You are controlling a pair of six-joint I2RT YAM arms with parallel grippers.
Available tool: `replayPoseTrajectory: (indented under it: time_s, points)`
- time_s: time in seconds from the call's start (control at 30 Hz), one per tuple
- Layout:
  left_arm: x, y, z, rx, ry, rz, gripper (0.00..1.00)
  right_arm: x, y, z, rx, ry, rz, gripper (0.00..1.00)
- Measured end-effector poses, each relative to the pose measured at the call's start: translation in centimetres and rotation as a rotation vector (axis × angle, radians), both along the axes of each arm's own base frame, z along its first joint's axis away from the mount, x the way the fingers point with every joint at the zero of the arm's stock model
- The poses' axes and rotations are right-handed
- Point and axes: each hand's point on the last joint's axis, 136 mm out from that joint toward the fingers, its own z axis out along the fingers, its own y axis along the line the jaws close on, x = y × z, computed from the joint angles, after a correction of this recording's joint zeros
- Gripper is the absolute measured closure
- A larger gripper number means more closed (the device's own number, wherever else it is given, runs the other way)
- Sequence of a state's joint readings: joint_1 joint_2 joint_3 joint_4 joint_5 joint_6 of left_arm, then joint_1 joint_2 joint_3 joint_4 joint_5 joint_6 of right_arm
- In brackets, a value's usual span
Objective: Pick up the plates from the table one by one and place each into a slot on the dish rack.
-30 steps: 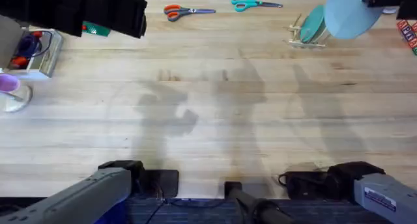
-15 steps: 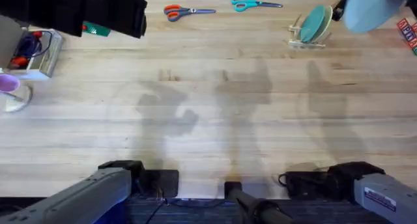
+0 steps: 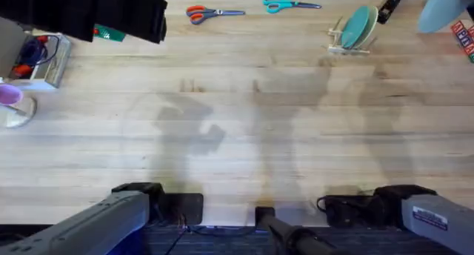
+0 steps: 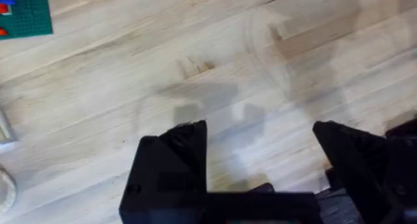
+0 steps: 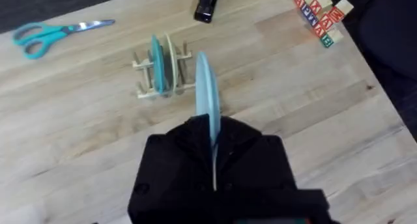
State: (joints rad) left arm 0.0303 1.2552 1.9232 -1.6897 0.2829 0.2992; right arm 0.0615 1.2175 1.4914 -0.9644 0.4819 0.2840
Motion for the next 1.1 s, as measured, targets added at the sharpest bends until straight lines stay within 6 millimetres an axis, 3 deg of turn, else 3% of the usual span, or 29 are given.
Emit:
replayPoseTrajectory:
  time_s: [0.2,0.43,0.77,1.1]
  points:
    - [0.0,0.0,0.0,0.000,0.000,0.000,0.007,2.3,-1.5,-1.2,-0.024,0.020,-0.038,0.974]
    - [0.0,0.0,0.0,0.000,0.000,0.000,0.007,4.9,-1.6,-2.6,-0.046,0.039,-0.020,0.974]
    - [0.0,0.0,0.0,0.000,0.000,0.000,0.008,5.7,-2.8,-4.1,-0.049,0.080,-0.047,0.973]
    - [0.0,0.0,0.0,0.000,0.000,0.000,0.007,7.2,-2.6,-4.9,-0.060,0.092,-0.003,0.973]
